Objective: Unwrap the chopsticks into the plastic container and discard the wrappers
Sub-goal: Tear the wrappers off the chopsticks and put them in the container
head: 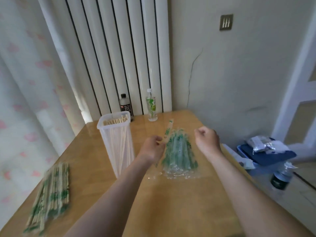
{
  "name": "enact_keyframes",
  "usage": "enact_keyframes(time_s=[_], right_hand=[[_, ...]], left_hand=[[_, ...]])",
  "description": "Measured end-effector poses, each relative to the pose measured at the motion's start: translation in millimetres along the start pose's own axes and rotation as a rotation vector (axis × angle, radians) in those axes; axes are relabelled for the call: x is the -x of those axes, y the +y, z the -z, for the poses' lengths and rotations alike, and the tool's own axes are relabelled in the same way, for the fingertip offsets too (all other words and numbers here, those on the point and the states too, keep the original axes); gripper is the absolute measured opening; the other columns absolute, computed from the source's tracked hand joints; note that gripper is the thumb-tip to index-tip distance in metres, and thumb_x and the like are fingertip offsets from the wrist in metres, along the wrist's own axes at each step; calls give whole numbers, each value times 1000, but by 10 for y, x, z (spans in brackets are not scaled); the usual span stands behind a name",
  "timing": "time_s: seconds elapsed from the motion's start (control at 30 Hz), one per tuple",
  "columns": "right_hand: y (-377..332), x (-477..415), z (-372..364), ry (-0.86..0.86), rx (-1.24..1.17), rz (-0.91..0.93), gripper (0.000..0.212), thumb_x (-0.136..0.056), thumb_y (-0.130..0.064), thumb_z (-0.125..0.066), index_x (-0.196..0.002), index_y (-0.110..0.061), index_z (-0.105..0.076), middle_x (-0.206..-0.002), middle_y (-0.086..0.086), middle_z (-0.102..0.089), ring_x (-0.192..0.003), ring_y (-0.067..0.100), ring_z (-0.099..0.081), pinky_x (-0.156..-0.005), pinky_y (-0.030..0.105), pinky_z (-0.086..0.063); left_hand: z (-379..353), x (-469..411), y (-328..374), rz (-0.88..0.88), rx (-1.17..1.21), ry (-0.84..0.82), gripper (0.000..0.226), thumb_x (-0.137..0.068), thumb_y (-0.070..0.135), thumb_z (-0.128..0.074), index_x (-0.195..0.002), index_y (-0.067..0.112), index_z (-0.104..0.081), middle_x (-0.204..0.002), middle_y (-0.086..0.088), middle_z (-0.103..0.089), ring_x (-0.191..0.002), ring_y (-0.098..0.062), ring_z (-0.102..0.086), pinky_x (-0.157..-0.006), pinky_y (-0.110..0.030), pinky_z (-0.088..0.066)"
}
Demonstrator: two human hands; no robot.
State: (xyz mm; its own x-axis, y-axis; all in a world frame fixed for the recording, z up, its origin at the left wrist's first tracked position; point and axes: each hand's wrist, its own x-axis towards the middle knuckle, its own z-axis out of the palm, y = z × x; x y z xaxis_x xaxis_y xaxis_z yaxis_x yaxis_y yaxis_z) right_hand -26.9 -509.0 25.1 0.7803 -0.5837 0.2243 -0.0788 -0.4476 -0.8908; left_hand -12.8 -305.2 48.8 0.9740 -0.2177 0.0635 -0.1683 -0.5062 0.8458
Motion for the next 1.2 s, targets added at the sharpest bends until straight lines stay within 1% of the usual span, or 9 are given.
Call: enact_keyframes(time_s=[0.07, 0.17, 0.37, 0.5, 0.67, 0.83, 0.9, 1.03, 1.2], right_hand=[[408, 45, 53, -31, 126, -75, 20, -102, -22, -52, -89, -11, -63, -88, 5, -66, -89, 31, -63, -73, 37, -47], [829, 149, 29, -64, 213, -112, 15, -103, -21, -51, -96, -15, -64, -91, 3, -67, -88, 28, -64, -76, 39, -54], [923, 180, -35, -88, 300, -53, 20, -99, -23, -54, -79, -21, -57, -71, -2, -60, -66, 22, -58, -56, 38, -45], [946, 154, -23, -88, 278, -51, 23, -99, -22, -52, -76, -21, -54, -70, 0, -58, -64, 23, -55, -52, 35, -36], [962, 142, -26, -97, 270, -45, 27, -100, -24, -51, -73, -21, -50, -67, -1, -55, -62, 22, -53, -51, 35, -33], [971, 157, -23, -86, 228, -34, 24, -97, -22, -52, -73, -17, -52, -66, 1, -58, -64, 26, -57, -52, 38, -39], [979, 153, -23, -87, 219, -34, 24, -97, -22, -52, -73, -17, -53, -66, 1, -59, -64, 26, -57, -51, 37, -39], [980, 161, -11, -95, 198, -44, 25, -96, -23, -52, -72, -18, -52, -66, 1, -58, -61, 25, -55, -51, 33, -35], [882, 205, 65, -144, 142, -104, 21, -94, -23, -53, -73, -22, -57, -68, -4, -59, -66, 23, -58, -56, 33, -41]], left_hand=[[-131, -143, 17, 50, -19, 14, 22, -98, 25, -60, -117, 17, -53, -91, -2, -61, -78, -19, -60, -75, -38, -55], [-337, -342, 30, 53, -111, 31, 22, -94, 24, -62, -114, 16, -55, -92, -5, -63, -84, -23, -63, -83, -44, -58], [-672, -668, 9, 37, -285, 38, 8, -93, 24, -54, -99, 19, -53, -102, -10, -63, -93, -29, -62, -79, -41, -56], [-841, -783, -8, 13, -388, 25, 5, -95, 23, -52, -92, 19, -51, -99, -8, -58, -85, -25, -58, -60, -33, -44], [-955, -830, -33, 1, -539, 41, 13, -97, 26, -53, -98, 14, -56, -99, -6, -57, -83, -22, -52, -68, -32, -38], [-960, -807, -44, -29, -545, 59, 13, -96, 19, -54, -85, 12, -54, -84, -4, -57, -67, -13, -47, -54, -27, -39], [-930, -790, -30, -41, -523, 73, 15, -95, 18, -52, -82, 12, -53, -79, -4, -56, -64, -14, -45, -54, -29, -39], [-838, -722, -8, -74, -508, 97, 15, -97, 22, -51, -84, 14, -54, -81, -4, -57, -69, -15, -48, -57, -30, -38], [-567, -522, -41, -157, -443, 65, 14, -93, 20, -51, -86, 11, -60, -84, -6, -62, -81, -22, -57, -66, -36, -51]])
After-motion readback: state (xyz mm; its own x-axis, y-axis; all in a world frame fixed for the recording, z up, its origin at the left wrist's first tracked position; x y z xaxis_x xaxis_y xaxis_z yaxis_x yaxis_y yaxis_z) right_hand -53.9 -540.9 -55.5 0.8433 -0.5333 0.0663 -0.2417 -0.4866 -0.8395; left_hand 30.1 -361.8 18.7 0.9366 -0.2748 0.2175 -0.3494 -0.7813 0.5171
